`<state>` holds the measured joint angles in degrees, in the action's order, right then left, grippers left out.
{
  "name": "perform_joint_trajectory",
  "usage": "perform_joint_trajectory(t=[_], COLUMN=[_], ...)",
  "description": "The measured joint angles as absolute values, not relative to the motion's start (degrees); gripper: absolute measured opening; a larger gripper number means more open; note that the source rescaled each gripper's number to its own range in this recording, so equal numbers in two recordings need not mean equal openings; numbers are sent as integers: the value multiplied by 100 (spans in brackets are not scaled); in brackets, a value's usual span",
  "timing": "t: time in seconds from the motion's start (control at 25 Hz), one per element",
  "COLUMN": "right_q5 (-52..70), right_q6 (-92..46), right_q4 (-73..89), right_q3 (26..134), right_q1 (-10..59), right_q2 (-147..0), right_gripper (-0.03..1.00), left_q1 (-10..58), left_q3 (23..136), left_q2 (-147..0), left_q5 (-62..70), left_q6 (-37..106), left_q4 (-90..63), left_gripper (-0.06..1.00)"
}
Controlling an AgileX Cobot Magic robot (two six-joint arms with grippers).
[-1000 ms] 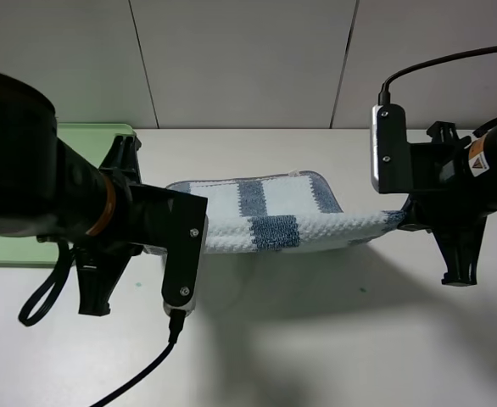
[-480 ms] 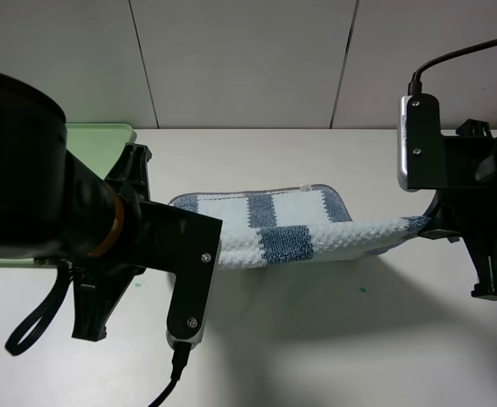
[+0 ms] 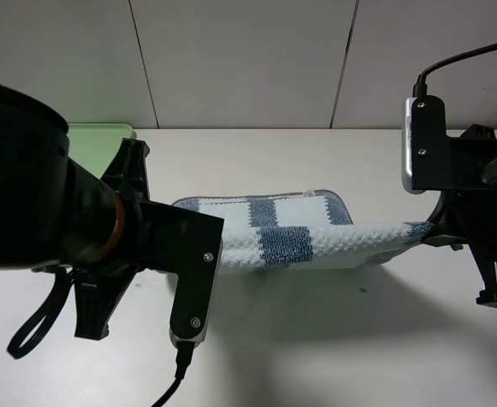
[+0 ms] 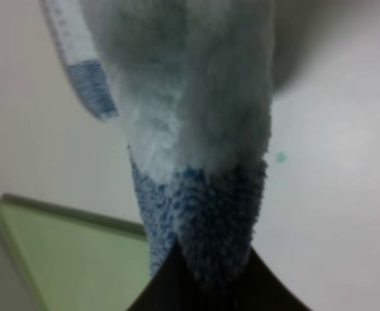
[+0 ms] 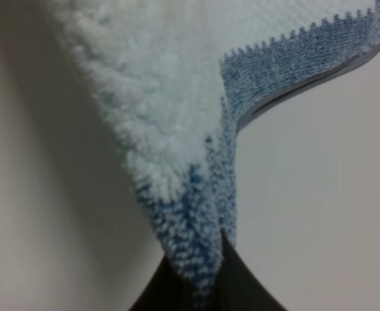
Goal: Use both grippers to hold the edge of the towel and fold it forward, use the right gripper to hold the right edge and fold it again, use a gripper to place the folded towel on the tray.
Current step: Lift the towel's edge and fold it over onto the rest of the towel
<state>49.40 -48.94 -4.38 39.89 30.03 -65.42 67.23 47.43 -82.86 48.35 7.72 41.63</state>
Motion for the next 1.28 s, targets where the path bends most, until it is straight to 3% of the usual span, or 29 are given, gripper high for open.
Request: perform_joint_trajectory(t=[1.28], right_q5=[3434], right_q6=[-4678], right_q4=[-476], right_q3=[3989], right_q1=[3003], right_q2=[-8512], right_gripper=[0], left_q1=[4919], left_q3=[4750], left_q2=[-8928], left_q5=[3651], left_q6=[620], left_q4=[4376], left_gripper=[0])
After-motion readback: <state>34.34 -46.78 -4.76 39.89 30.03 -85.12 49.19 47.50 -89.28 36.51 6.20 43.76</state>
